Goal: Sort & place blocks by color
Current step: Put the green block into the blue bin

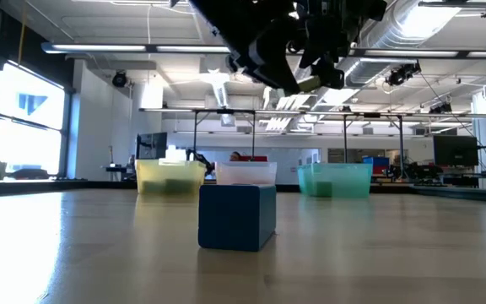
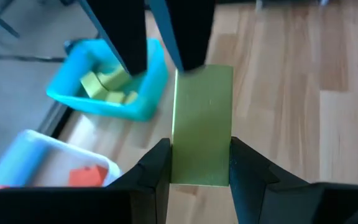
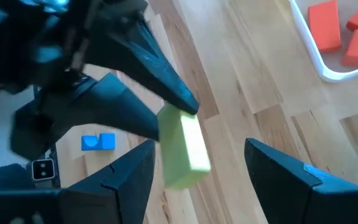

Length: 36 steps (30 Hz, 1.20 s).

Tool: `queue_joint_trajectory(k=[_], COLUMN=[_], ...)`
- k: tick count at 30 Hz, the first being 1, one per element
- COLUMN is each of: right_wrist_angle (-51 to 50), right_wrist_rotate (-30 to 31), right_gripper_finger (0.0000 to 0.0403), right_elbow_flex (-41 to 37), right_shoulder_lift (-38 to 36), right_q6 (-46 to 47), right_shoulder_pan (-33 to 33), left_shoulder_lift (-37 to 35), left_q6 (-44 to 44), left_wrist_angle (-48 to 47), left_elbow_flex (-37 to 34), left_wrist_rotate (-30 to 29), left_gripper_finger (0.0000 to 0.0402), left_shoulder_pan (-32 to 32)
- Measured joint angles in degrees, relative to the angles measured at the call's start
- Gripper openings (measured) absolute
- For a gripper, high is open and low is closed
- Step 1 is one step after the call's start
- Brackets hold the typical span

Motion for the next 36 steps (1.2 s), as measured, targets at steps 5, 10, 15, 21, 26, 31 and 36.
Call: queue_joint_trajectory(k=[5,10,15,21,26,31,36], right_wrist_angle=[0.0,0.1,0.3,0.5,0.9,-0.1,-1.2], right_wrist_rotate=[0.0,-0.2,-0.7,-1.7,-1.1,1.3,4.9], right_gripper_finger=[0.0236,0.0232,0.0182,0.0070,0.0042,0.0035,0.0035], right_elbow_flex=[0.0,0.0,0.0,0.1,0.1,-0.1,-0.1], right_shoulder_lift=[0.0,-0.1,-0.1,-0.1,-0.1,0.1,0.0], right_q6=[0.3,1.7,3.2,4.1,3.0,2.3,1.8], right_shoulder_pan=[0.0,0.0,0.0,0.1,0.0,0.1,0.0], left_shoulder_lift=[0.0,0.0,0.0,0.1,0.2,-0.1,0.0], left_q6=[3.4,6.4,8.1,8.6,9.6,10.4,10.6], left_wrist_angle=[0.5,0.3,0.1,-0.1,-0.1,1.2,0.7], left_elbow_flex=[2.3,4.2,4.9,4.9,4.9,5.1,5.1], left_wrist_rotate=[-2.0,-3.0,-3.1,-3.6,-5.1,-6.1,-6.1], left_gripper_finger=[0.0098,0.0098,0.0098,0.0098,0.0111,0.0126,0.0130], left_shoulder_pan=[0.1,0.2,0.2,0.2,0.5,0.5,0.8])
